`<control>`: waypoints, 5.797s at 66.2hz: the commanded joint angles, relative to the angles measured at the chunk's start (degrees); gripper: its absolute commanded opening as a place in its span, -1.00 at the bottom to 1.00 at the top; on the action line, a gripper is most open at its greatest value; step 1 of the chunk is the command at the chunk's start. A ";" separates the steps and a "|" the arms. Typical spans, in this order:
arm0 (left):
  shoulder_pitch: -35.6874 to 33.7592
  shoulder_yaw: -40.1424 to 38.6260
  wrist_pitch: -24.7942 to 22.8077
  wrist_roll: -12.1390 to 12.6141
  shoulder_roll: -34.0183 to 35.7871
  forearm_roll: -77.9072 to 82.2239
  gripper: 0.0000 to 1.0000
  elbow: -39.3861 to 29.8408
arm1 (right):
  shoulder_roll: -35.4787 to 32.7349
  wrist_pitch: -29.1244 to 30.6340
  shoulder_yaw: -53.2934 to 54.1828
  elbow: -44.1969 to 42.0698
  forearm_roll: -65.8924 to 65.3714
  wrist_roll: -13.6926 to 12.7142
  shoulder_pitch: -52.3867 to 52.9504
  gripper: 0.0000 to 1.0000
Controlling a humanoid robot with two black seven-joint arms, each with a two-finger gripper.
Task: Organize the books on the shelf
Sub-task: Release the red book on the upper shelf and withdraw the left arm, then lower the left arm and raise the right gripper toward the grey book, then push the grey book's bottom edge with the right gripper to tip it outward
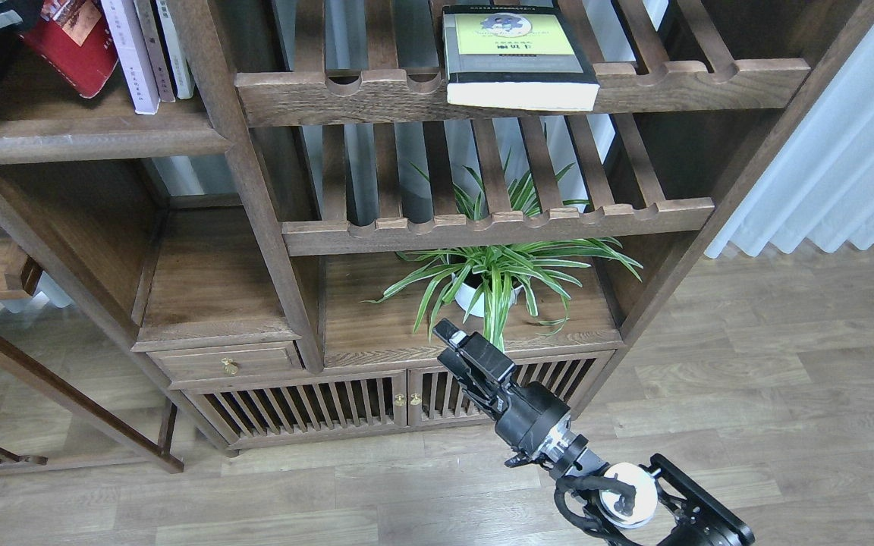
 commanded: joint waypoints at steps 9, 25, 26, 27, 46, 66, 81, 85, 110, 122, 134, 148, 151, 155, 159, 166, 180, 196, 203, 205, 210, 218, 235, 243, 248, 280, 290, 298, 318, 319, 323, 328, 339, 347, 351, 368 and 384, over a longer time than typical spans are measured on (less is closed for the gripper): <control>-1.57 1.08 -0.13 0.02 -0.05 -0.08 -0.23 0.15 | 0.00 -0.06 0.08 -0.15 0.00 0.00 0.00 0.76; -2.01 0.20 -0.39 -0.15 -0.05 -0.17 -0.09 -0.64 | 0.00 0.03 0.08 -0.24 -0.09 0.00 0.00 0.76; -2.01 0.12 -0.39 -0.15 -0.05 -0.17 -0.08 -0.72 | 0.00 -0.06 0.08 -0.24 -0.09 0.00 0.00 0.76; -2.01 0.11 -0.39 -0.24 -0.05 -0.17 -0.07 -0.73 | 0.00 -0.06 0.08 -0.24 0.00 0.00 0.00 0.76; -2.80 -0.94 -0.48 -1.12 -0.05 -0.70 0.09 -2.92 | 0.00 0.03 0.08 -0.24 0.00 0.00 0.00 0.76; -2.71 -3.31 -1.15 -4.98 0.04 -3.60 0.31 -5.73 | 0.00 0.03 -0.01 -0.24 0.00 0.00 -0.08 0.76; -2.45 -4.63 -1.15 -6.65 -0.66 -8.17 0.35 -5.47 | 0.00 0.03 -0.01 -0.24 -0.09 0.00 -0.08 0.76; -2.10 -4.63 -1.15 -7.18 -0.66 -9.31 0.36 -5.21 | 0.00 0.03 -0.09 -0.24 0.00 0.00 -0.08 0.76; -1.66 -4.63 -1.15 -9.29 -1.10 -15.82 0.48 -5.47 | 0.00 0.12 -0.01 -0.24 0.00 0.00 -0.26 0.76; -1.48 -4.72 -1.15 -11.31 -2.42 -21.79 0.58 -5.30 | 0.00 0.12 -0.01 -0.15 0.00 0.00 -0.26 0.77; -1.48 -4.63 -1.15 -11.31 -2.68 -25.40 0.60 -5.82 | 0.00 0.12 -0.01 -0.15 0.00 0.00 -0.35 0.77; -1.22 -4.81 -1.15 -11.31 -3.12 -31.02 0.60 -9.95 | 0.00 0.12 -0.01 -0.15 0.00 0.00 -0.35 0.77; -1.22 -4.81 -1.15 -11.31 -3.21 -32.69 0.60 -11.53 | 0.00 0.12 -0.01 -0.15 0.00 0.00 -0.35 0.77; -0.96 -4.90 -1.15 -11.31 -3.30 -33.39 0.60 -13.38 | 0.00 0.12 -0.01 -0.15 0.00 0.00 -0.26 0.77; -0.26 -4.90 -1.15 -11.31 -3.30 -33.66 0.60 -15.58 | 0.00 0.12 -0.01 -0.15 -0.09 0.00 -0.26 0.77; 2.29 -5.16 -1.15 -11.31 -3.30 -33.83 0.60 -22.08 | 0.00 0.12 -0.01 -0.15 0.00 0.00 -0.26 0.77; 9.59 -5.07 -1.15 -10.96 -4.00 -33.92 0.64 -30.87 | 0.00 0.12 -0.01 0.02 0.00 0.00 0.00 0.77; 18.03 -5.07 -1.15 -10.44 -4.71 -33.48 0.66 -36.41 | 0.00 0.20 0.17 0.20 0.00 0.00 0.00 0.77; 18.20 -5.42 -1.15 -10.35 -4.79 -33.48 0.65 -36.41 | 0.00 0.47 0.17 0.29 0.00 0.00 -0.08 0.77; 18.20 -5.51 -1.15 -10.35 -4.79 -33.57 0.65 -36.41 | 0.00 0.47 0.17 0.29 0.00 0.00 -0.17 0.77; 18.29 -5.51 -1.15 -10.35 -5.23 -33.57 0.65 -36.41 | 0.00 0.56 0.08 0.29 0.00 0.00 -0.17 0.77; 19.78 -4.81 -1.15 -9.65 -6.37 -33.39 0.65 -36.41 | 0.00 0.56 0.08 0.29 0.00 0.00 -0.17 0.77; 26.29 -4.19 -1.15 -6.22 -10.33 -33.22 0.65 -36.41 | 0.00 0.47 0.35 0.29 0.00 0.00 -0.17 0.78; 28.39 -4.10 -1.15 -4.64 -11.56 -33.05 0.65 -36.41 | 0.00 0.47 0.52 0.20 0.00 0.00 -0.17 0.79; 29.72 -4.02 -1.15 -4.19 -11.74 -31.90 0.65 -36.41 | 0.00 0.47 0.52 0.20 0.00 0.00 -0.17 0.79; 44.74 -1.47 -1.15 -4.11 -13.58 -27.33 0.64 -36.41 | 0.00 1.52 1.57 1.16 0.18 0.17 0.00 0.82; 50.02 0.82 -1.15 -4.02 -14.64 -24.08 0.64 -36.41 | 0.00 2.49 3.68 6.88 0.26 2.37 -0.96 0.82; 52.65 1.78 -1.15 -4.02 -15.78 -23.64 0.65 -36.41 | 0.00 2.49 5.97 8.55 0.18 4.65 -1.31 0.82; 54.33 1.87 -1.15 -4.02 -19.29 -23.55 0.78 -34.83 | 0.00 1.61 12.47 13.73 0.27 6.33 -0.09 0.80; 54.33 1.87 -1.15 -4.02 -19.38 -23.55 0.79 -34.74 | 0.00 1.44 12.74 13.82 0.27 6.33 0.09 0.80; 54.33 1.87 -1.15 -4.02 -19.65 -23.55 0.86 -34.65 | 0.00 0.12 13.79 14.18 0.27 6.41 1.14 0.80; 54.41 1.96 -1.15 -4.02 -19.91 -23.55 0.97 -34.65 | 0.00 -1.20 15.64 14.26 0.27 6.41 3.16 0.80; 54.33 1.87 -1.15 -4.28 -21.84 -23.55 0.99 -34.48 | 0.00 -6.91 18.98 14.26 0.53 6.33 8.44 0.80; 54.06 2.31 -1.15 -3.67 -22.55 -23.29 1.00 -34.12 | 0.00 -11.56 22.05 14.18 0.88 6.41 12.48 0.81; 54.15 2.58 -1.15 -2.97 -22.46 -23.02 1.00 -34.12 | 0.00 -13.68 23.20 14.18 1.32 6.41 13.71 0.82; 53.89 2.58 -1.15 -2.79 -22.72 -23.02 1.00 -32.72 | 0.00 -13.33 23.37 14.79 2.64 6.50 14.95 0.88; 53.54 2.40 -1.15 -2.88 -22.90 -23.20 1.00 -31.14 | 0.00 -9.82 21.27 15.67 2.73 6.50 13.80 0.90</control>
